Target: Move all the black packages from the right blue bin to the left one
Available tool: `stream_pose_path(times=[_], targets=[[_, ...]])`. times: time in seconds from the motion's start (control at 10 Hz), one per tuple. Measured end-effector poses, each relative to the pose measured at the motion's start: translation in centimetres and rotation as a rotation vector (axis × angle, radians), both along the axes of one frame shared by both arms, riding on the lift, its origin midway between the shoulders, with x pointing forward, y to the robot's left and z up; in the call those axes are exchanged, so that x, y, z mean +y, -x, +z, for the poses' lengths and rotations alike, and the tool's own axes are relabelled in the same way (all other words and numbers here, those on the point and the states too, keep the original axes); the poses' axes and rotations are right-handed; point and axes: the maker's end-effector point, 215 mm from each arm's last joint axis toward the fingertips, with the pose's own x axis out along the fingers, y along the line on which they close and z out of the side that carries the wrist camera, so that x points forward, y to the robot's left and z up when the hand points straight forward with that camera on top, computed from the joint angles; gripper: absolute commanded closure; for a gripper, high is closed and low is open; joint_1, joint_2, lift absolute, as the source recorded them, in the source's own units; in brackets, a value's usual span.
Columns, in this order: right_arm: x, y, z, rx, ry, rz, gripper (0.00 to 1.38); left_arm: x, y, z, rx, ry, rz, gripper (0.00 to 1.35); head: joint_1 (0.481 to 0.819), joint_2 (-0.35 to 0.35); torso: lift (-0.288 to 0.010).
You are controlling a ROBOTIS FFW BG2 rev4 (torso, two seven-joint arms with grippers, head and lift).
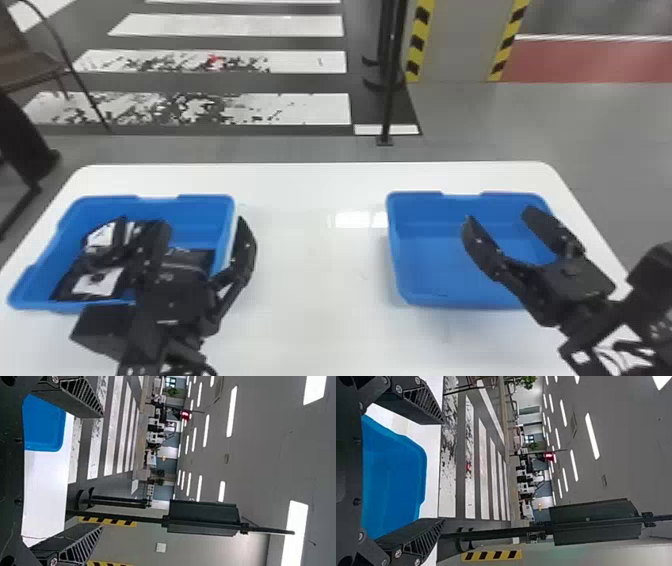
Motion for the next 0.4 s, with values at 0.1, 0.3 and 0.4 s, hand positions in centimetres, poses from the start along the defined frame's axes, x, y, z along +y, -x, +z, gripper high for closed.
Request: stream_pose_path(times=[0.1, 0.3, 0.4], targets=[[-0.02, 0.02, 0.01, 0.000, -0.001, -0.001, 0.17, 0.02, 0.00, -0.01, 0.001, 0.003, 0.001, 0.07, 0.695, -0.008, -0.154], [-0.02, 0.02, 0.04, -0.001, -0.002, -0.001, 0.17, 0.05, -0.01, -0.03, 0.001, 0.007, 0.001, 0.07, 0.695, -0.008, -0.154], [-0.03, 0.01, 0.06, -0.001, -0.002, -0.001, 0.17, 0.04, -0.01, -0.03, 0.001, 0.007, 0.001, 0.07, 0.695, -0.008, -0.154]])
